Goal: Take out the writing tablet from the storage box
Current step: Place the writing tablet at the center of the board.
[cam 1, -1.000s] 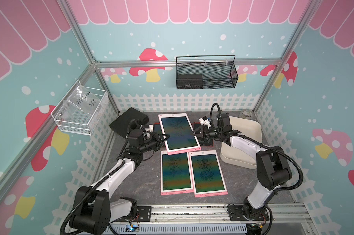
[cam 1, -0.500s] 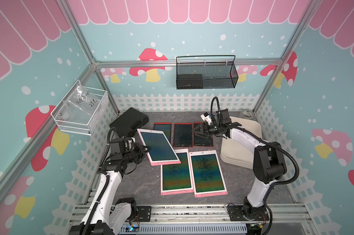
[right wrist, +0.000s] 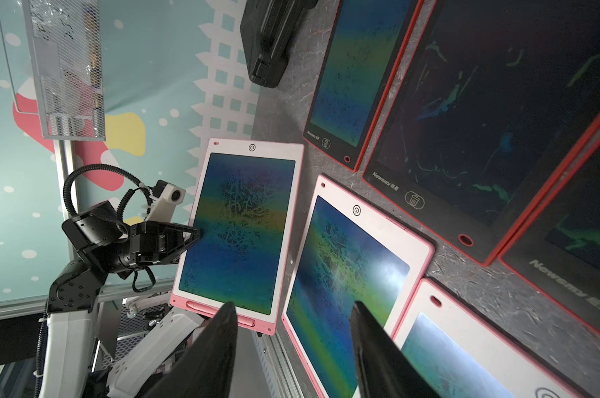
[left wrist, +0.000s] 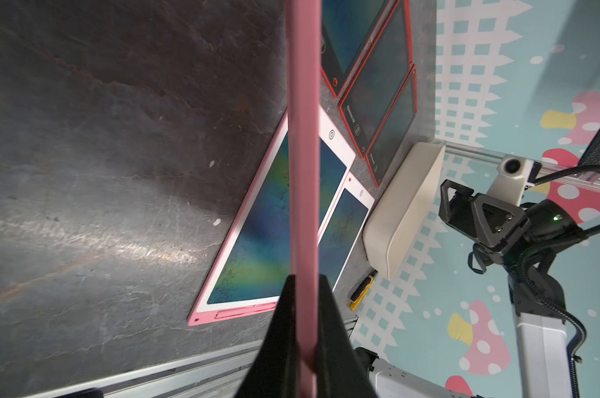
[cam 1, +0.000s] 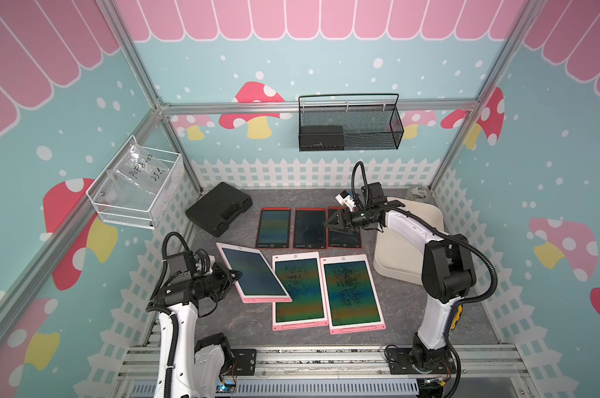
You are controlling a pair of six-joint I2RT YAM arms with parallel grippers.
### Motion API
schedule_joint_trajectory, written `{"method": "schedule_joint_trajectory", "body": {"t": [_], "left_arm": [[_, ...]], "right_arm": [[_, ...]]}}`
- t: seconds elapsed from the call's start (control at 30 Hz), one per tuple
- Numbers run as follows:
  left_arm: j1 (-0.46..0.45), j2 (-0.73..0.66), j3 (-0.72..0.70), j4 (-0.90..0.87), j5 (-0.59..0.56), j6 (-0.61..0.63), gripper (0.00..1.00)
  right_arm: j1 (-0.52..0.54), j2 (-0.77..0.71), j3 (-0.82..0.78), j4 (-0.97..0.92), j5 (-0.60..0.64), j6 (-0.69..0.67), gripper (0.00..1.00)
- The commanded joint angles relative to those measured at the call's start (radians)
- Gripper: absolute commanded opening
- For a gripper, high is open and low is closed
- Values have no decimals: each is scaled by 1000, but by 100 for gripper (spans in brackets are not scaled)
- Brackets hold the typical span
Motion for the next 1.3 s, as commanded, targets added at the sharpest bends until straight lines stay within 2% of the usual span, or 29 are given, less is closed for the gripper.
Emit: {"method": "schedule_joint_trajectory", "body": {"t": [0.0,0.3,0.47,0.53,0.7,1.03,1.27], "left_arm": [[11,-13,42,-105,-10,96,1],[21,84,99,-226,-76,261,1],[108,181,153,-265,-38,376,1],[129,210,152,-251,7,386,1],[135,257,168,-258,28,406,4],[137,343,214,-262,-24,426,4],[140,400,229,-264,-32,428,5]], "right_arm": [[30,27,42,-82,10,-82,55],[124,107,169,-224,58,-183,55],[166,154,213,-246,71,-195,54],[180,172,244,-267,90,-209,54],[201,201,273,-278,80,-221,52],[251,272,343,-309,63,-273,51],[281,299,327,-314,24,-260,50]]}}
